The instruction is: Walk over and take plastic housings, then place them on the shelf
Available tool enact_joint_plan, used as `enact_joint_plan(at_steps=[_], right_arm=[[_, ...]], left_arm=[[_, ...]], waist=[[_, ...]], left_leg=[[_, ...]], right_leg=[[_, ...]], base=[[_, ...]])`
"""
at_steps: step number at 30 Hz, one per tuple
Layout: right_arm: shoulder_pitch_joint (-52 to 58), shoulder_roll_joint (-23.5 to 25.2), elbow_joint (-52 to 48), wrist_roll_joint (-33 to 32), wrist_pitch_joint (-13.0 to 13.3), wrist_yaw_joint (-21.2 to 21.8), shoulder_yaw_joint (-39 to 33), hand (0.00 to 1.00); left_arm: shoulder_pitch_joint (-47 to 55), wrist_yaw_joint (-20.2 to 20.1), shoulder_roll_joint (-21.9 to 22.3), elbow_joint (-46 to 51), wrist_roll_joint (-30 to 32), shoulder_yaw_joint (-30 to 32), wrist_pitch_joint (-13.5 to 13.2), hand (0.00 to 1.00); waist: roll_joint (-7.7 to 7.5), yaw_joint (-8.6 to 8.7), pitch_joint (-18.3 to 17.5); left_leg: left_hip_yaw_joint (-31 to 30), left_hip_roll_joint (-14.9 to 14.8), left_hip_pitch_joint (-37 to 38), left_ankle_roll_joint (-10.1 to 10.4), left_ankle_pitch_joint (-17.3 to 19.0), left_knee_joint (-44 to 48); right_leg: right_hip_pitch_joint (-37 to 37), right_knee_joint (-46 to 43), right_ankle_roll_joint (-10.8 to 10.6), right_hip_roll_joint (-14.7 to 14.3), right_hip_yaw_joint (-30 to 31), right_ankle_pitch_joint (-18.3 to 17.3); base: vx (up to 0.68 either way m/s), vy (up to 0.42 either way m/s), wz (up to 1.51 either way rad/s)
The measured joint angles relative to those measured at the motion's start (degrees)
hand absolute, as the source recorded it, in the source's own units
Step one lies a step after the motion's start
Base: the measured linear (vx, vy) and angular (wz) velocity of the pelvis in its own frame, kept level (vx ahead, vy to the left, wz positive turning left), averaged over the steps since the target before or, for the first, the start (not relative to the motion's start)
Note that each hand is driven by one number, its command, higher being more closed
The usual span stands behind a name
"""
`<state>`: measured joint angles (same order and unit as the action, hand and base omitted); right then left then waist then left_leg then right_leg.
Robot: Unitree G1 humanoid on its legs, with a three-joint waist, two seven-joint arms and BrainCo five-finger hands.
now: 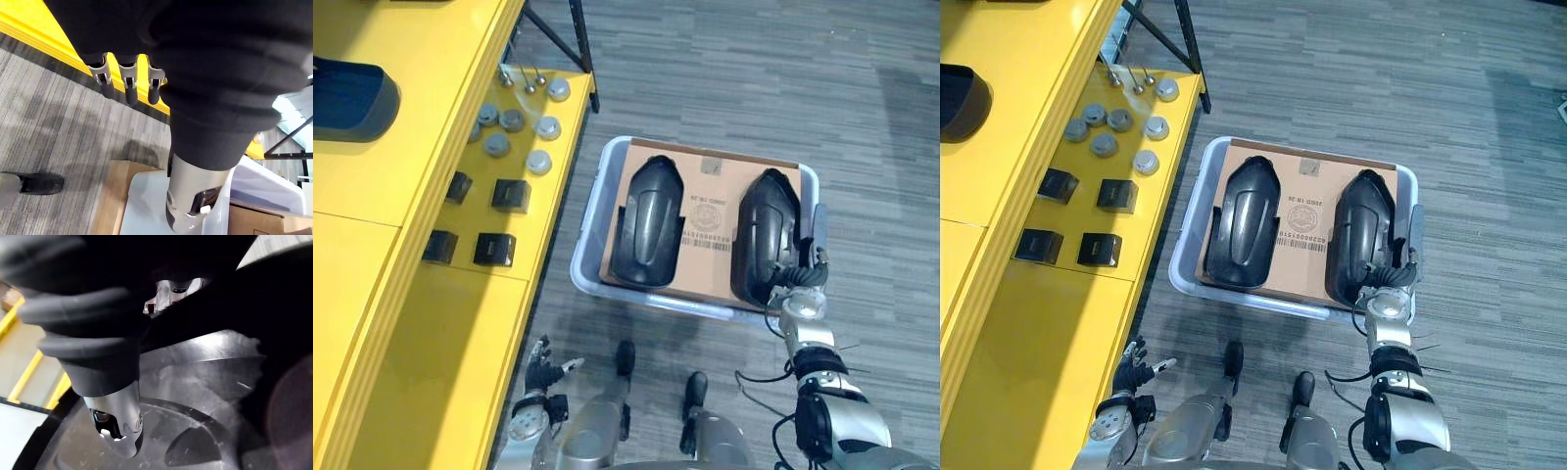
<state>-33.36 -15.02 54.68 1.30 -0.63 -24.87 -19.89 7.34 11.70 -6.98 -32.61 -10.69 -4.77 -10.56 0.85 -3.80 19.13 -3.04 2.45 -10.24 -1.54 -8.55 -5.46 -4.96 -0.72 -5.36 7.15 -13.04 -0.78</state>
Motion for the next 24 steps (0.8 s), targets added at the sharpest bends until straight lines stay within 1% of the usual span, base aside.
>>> enact_joint_plan(at_steps=[5, 8, 9, 12, 13, 16, 18, 21, 22, 23, 24], right_arm=[[-1.46, -1.03, 1.45, -3.09, 0.19, 0.09, 0.05, 1.00], [-1.48, -1.28, 1.58, -3.55, 0.36, 0.07, 0.06, 1.00], [-1.44, -1.29, 1.15, -3.55, 0.39, 0.07, 0.07, 1.00], [-0.69, -0.92, -1.05, -3.58, 0.27, 0.13, 0.24, 1.00], [-0.15, -0.63, -2.16, -3.57, 0.25, 0.10, 0.26, 1.00], [5.15, 1.21, -9.76, -3.42, 0.13, 0.04, 0.59, 1.00], [9.92, 2.75, -17.34, -3.23, 0.06, -0.07, 0.61, 1.00], [15.07, 3.82, -27.87, -0.66, 0.14, -0.16, 0.64, 1.00], [15.87, 3.96, -29.63, -0.11, 0.17, -0.15, 0.64, 1.00], [17.20, 4.13, -32.50, 1.59, 0.25, -0.18, 0.63, 1.00], [18.44, 4.26, -34.66, 2.92, 0.31, -0.19, 0.61, 1.00]], left_arm=[[-0.72, 0.18, 0.01, -0.49, -0.23, -0.39, 0.00, 0.00], [-1.46, 0.86, 0.00, -1.57, -0.85, -0.68, 0.01, 0.00], [-1.67, 0.86, 0.01, -1.66, -0.96, -0.77, 0.02, 0.00], [-1.84, 0.86, 0.01, -1.67, -0.96, -0.78, 0.04, 0.00], [-1.86, 0.85, 0.01, -1.65, -0.96, -0.81, 0.06, 0.00], [-1.78, 0.84, 0.01, -0.75, -0.95, -0.73, 0.12, 0.00], [-1.57, 0.83, 0.02, 2.20, -0.93, -0.66, 0.22, 0.00], [-0.41, 0.77, 0.16, 9.45, -0.90, 0.22, 0.26, 0.00], [0.12, 0.79, 0.17, 11.30, -0.90, 0.55, 0.25, 0.00], [1.26, 0.80, 0.16, 15.19, -0.90, 1.02, 0.22, 0.00], [2.32, 0.80, 0.17, 18.89, -0.90, 1.28, 0.20, 0.00]], waist=[[0.06, 0.02, 1.15], [0.03, 0.11, 1.29], [0.02, 0.23, 1.29], [0.02, 1.34, 1.29], [0.02, 1.42, 1.29], [-0.01, 1.43, 1.28], [-0.03, 1.53, 1.26], [-0.13, 2.06, 1.11], [-0.25, 2.26, 0.98], [-0.51, 2.75, 0.68], [-0.83, 2.88, -0.13]], left_leg=[[0.06, -0.10, 0.03, 0.12, -0.08, -0.08], [0.36, -0.14, 0.12, 0.13, -0.07, -0.14], [0.54, -0.17, 0.19, 0.14, -0.07, -0.15], [0.73, -0.23, 0.59, 0.16, -0.05, -0.16], [0.76, -0.23, 0.73, 0.16, -0.05, -0.16], [0.90, -0.27, 1.57, 0.31, 0.07, -0.16], [0.87, -0.28, 1.95, 0.31, 0.08, -0.16], [0.81, -0.33, 2.33, 0.30, 0.09, -0.13], [0.80, -0.33, 2.44, 0.30, 0.09, -0.13], [0.68, -0.33, 2.81, 0.35, 0.15, -0.14], [0.71, -0.36, 2.88, 0.45, 0.23, -0.14]], right_leg=[[0.00, 0.03, 0.07, -0.09, 0.02, 0.04], [-0.04, 0.03, 0.11, -0.10, 0.31, 0.07], [-0.04, 0.03, 0.12, -0.10, 0.43, 0.08], [0.31, 0.04, 0.14, -0.13, 0.55, 0.09], [0.45, 0.09, 0.14, -0.13, 0.58, 0.09], [1.44, 0.38, 0.14, -0.13, 0.59, 0.09], [1.86, 0.42, 0.13, -0.13, 0.56, 0.09], [2.28, 0.39, 0.12, -0.11, 0.52, 0.10], [2.40, 0.41, 0.12, -0.11, 0.51, 0.10], [2.87, 0.46, 0.11, -0.11, 0.40, 0.10], [2.92, 0.53, 0.11, -0.11, 0.47, 0.10]], base=[[0.00, 0.000, 0.00], [-0.01, -0.006, -0.03], [-0.01, -0.014, -0.07], [0.00, -0.004, -0.02], [0.00, 0.000, 0.00], [0.00, 0.000, 0.00], [0.00, 0.000, 0.00], [0.00, 0.000, 0.00], [-0.01, -0.005, 0.04], [0.00, 0.000, 0.00], [0.00, 0.000, 0.00]])
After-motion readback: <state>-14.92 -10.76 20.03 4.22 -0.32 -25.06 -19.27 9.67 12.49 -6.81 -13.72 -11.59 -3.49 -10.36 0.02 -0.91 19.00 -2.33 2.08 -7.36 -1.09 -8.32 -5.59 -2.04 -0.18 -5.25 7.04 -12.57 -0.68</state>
